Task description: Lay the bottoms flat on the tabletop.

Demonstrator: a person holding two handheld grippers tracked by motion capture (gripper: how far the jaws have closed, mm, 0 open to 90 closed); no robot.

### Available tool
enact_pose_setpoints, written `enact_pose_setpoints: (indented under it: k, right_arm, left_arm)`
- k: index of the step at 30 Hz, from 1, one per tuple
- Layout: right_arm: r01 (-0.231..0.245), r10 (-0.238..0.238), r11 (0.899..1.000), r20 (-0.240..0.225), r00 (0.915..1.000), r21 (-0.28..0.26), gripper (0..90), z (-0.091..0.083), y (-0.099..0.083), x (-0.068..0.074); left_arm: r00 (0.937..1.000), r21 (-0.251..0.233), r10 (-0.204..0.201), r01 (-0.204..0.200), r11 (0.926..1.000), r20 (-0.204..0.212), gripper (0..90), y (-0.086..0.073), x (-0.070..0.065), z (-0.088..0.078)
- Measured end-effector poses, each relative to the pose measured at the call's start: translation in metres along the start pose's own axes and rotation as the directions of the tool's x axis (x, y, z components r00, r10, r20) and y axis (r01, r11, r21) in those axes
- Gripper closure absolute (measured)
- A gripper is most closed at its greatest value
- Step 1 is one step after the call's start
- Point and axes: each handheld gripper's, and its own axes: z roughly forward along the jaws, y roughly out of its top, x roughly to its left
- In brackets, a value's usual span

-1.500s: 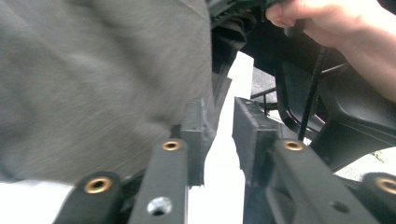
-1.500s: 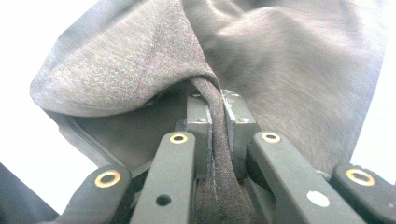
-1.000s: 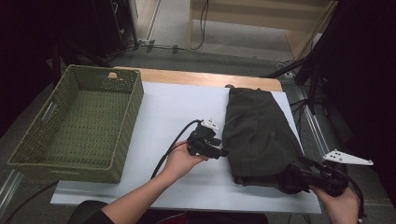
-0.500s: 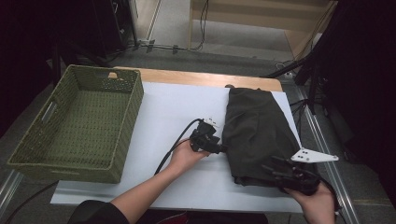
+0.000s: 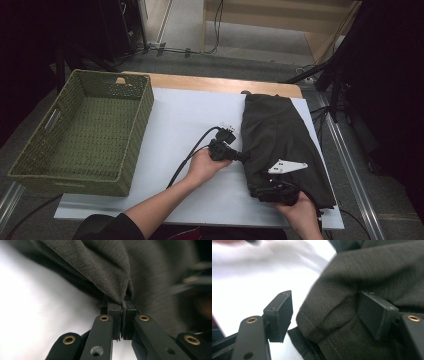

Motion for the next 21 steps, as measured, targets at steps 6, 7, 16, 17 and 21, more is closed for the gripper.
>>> enact_pose_setpoints:
  k: [6, 7, 16, 17, 21]
  right_arm:
    - [0.025, -0.027, 0.999, 0.03, 0.9992, 0.042, 64.4, -0.003, -0.002, -0.008]
    - [0.033, -0.035, 0.998, 0.022, 0.9992, 0.049, 75.3, -0.005, -0.001, -0.009]
    - [0.024, -0.028, 0.995, -0.036, 0.999, -0.1, 84.4, -0.062, 0.019, 0.004]
    - [0.024, -0.03, 0.993, -0.046, 0.9985, -0.117, 84.4, -0.068, 0.02, 0.007]
    - [0.025, -0.032, 0.986, -0.039, 0.9987, -0.166, 83.2, -0.086, 0.021, 0.013]
  left_arm:
    - [0.9996, -0.024, 0.025, -0.025, 0.9994, 0.008, 89.2, 0.006, -0.014, -0.013]
    - [0.9997, -0.038, 0.02, -0.02, 0.9991, 0.013, 89.2, 0.007, -0.015, -0.016]
    - [0.9997, -0.079, 0.017, -0.016, 0.9967, 0.015, 87.0, 0.017, -0.025, -0.054]
    - [0.9996, -0.07, 0.026, -0.025, 0.9972, 0.008, 86.0, 0.016, -0.027, -0.057]
    - [0.9979, -0.057, 0.062, -0.063, 0.9964, -0.02, 75.6, 0.01, -0.034, -0.068]
